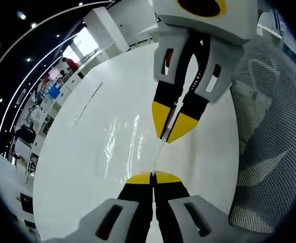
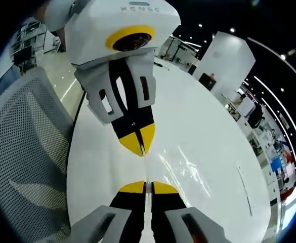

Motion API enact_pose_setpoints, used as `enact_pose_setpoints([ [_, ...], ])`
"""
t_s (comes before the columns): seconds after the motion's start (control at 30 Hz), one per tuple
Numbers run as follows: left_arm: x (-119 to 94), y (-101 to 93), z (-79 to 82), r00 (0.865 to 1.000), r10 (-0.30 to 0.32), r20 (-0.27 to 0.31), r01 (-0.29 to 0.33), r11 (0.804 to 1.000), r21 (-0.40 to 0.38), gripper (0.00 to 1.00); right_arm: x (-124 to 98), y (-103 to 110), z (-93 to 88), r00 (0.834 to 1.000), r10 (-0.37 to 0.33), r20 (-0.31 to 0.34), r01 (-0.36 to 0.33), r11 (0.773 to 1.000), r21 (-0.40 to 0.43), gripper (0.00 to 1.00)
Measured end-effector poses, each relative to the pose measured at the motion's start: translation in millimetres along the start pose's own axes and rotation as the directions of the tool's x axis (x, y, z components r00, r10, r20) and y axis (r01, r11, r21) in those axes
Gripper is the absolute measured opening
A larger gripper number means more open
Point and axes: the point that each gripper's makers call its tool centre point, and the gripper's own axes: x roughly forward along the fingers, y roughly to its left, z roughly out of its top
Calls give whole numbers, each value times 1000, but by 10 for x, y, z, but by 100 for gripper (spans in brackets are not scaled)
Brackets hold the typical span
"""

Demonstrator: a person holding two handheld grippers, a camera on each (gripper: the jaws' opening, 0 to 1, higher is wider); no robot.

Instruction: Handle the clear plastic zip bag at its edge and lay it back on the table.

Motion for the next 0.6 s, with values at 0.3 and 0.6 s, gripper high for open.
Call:
enact_pose_setpoints([
  [0.3,-19,-9,3,1000,6,2,-6,1000,-7,0,-1,0,-29,1000,-6,-7,6,1000,3,0],
  [0.6,-24,-4,4,1000,12,2,-12,1000,-11,0,-50,4,-40,1000,-14,-12,14,1000,5,0],
])
